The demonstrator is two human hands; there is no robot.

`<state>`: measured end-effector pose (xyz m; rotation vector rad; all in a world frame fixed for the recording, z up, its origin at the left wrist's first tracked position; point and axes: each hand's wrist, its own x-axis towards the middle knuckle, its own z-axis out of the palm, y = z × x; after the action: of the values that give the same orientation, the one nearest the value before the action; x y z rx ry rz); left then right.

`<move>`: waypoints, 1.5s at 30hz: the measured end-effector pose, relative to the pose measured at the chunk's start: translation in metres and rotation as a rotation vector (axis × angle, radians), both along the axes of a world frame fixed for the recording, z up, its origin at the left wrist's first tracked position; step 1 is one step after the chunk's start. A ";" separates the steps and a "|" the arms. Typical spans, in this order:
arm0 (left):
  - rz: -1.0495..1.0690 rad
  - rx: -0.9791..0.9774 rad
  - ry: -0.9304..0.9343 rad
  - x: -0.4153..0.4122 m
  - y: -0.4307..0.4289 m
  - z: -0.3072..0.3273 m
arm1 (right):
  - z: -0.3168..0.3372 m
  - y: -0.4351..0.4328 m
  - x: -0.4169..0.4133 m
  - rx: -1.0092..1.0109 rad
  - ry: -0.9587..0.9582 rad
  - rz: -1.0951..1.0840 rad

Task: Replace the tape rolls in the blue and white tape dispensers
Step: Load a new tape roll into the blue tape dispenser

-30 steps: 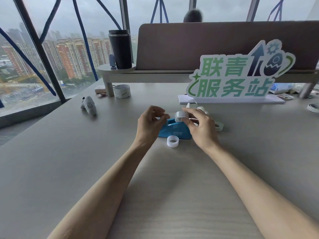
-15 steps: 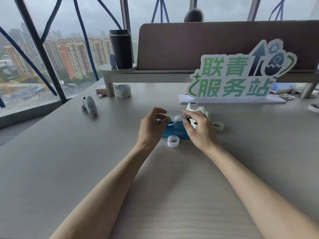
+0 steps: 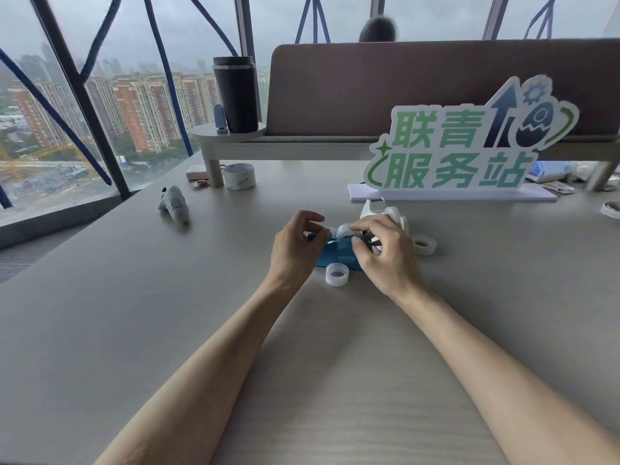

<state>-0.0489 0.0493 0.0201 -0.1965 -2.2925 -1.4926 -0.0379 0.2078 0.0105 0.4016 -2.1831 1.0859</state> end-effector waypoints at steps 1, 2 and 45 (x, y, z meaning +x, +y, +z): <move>-0.002 0.000 0.003 0.000 0.000 0.000 | 0.001 0.000 0.000 0.001 -0.008 -0.002; -0.002 0.003 0.006 0.000 0.000 0.000 | 0.001 0.000 0.000 -0.005 -0.017 -0.005; 0.138 0.334 -0.224 -0.008 -0.035 0.010 | -0.005 -0.004 0.007 0.184 0.006 -0.031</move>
<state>-0.0572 0.0144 0.0302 0.2280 -2.1224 -1.8712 -0.0313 0.2041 0.0054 0.4499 -2.2845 0.8684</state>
